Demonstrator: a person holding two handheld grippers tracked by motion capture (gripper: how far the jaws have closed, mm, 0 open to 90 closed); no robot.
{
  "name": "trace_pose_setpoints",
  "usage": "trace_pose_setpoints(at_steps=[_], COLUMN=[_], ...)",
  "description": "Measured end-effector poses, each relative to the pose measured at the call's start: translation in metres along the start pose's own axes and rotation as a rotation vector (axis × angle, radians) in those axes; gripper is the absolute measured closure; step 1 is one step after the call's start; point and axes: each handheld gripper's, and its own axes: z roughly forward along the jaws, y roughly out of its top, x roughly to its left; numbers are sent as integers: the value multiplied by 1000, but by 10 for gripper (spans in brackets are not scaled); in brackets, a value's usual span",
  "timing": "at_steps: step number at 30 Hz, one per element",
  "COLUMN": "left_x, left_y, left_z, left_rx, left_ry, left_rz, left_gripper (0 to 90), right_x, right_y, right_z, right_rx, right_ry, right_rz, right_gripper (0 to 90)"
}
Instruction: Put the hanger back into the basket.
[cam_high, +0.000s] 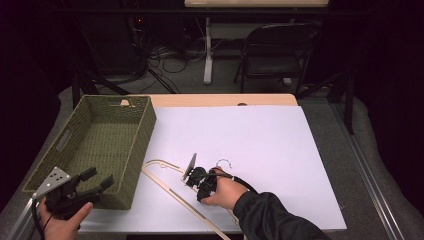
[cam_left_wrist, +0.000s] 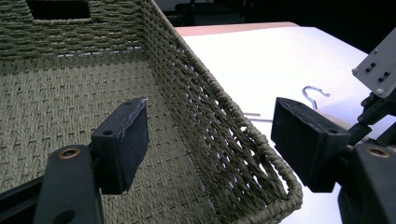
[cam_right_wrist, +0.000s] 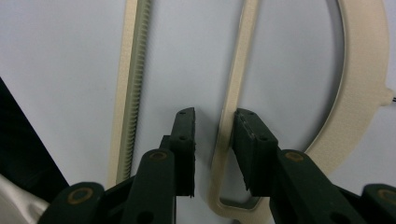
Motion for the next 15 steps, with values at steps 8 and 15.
trace_pose_setpoints(at_steps=[8,15], left_x=[0,0], left_y=[0,0], left_z=[0,-1], left_rx=[-2,-3], left_ry=[1,1], left_rz=[-2,-1], left_gripper=[279,279], right_x=[0,-4], right_y=[1,0], right_z=[1,0], right_rx=[6,17], right_ry=[-43,-27], right_rz=[22,43], right_gripper=[818,842])
